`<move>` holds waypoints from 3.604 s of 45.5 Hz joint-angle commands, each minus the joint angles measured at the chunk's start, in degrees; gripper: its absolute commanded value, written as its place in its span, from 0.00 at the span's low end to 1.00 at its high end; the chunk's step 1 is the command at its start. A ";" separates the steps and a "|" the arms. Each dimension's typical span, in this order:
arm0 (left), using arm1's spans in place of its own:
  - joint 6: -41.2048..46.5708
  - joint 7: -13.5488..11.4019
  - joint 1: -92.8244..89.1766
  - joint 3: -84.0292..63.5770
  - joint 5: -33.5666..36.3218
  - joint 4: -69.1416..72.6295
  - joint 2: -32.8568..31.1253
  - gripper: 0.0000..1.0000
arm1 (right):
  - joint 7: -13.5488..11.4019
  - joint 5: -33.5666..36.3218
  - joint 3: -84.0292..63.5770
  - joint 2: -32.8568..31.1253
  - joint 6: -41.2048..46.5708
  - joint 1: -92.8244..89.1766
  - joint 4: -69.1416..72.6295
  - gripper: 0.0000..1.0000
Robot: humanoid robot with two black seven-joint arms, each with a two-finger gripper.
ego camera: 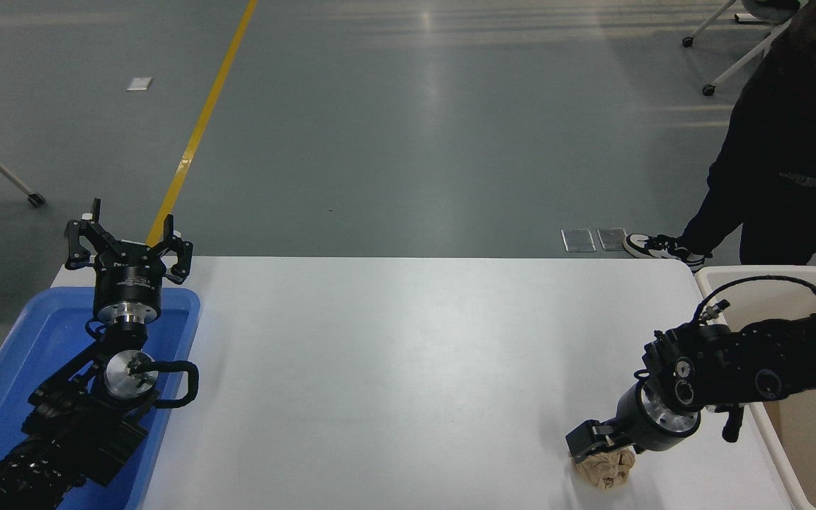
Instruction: Pick up paper ball place in dustbin
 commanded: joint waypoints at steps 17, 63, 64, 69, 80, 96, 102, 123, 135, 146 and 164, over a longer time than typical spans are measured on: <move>-0.09 0.09 0.00 0.00 0.00 0.00 0.03 0.99 | 0.00 -0.75 1.78 1.25 -4.00 -4.09 -2.56 0.35; -0.09 0.09 0.00 0.00 0.00 0.00 0.03 0.99 | 0.35 19.37 -22.65 -12.38 23.41 71.48 25.65 0.00; -0.09 0.09 0.00 0.00 0.00 0.00 0.03 0.99 | 0.35 19.72 -22.74 -12.03 24.11 72.80 25.65 0.00; -0.09 0.09 0.00 -0.08 0.00 0.00 0.03 0.99 | 0.27 20.17 -23.09 -10.88 26.32 76.59 25.65 0.00; 0.00 0.09 0.00 0.00 0.00 0.00 0.03 0.99 | 0.27 20.17 -27.48 -9.04 26.76 78.79 25.39 0.00; 0.00 0.00 0.00 -0.08 0.00 0.00 0.03 0.99 | 0.27 12.62 -35.30 -11.31 25.09 75.98 19.60 0.00; 0.00 0.00 0.00 -0.08 0.00 0.00 0.03 0.99 | 0.27 1.30 -34.44 -21.31 24.47 67.92 8.63 0.00; 0.00 0.00 0.00 -0.08 0.00 0.00 0.03 0.99 | 0.27 -5.59 -2.55 -35.84 -2.24 4.99 -28.83 0.00; 0.00 0.00 -0.09 -0.08 0.00 0.00 0.03 0.99 | -0.17 6.61 15.58 -21.27 -11.12 -26.40 -47.37 0.00; 0.00 0.00 0.00 -0.08 0.00 0.00 0.03 0.99 | -0.26 23.94 15.58 -9.48 -12.62 -33.98 -57.06 0.00; 0.00 0.00 0.00 -0.17 0.00 0.00 0.03 0.99 | -1.58 25.62 16.11 -4.46 -17.01 -35.38 -56.00 0.00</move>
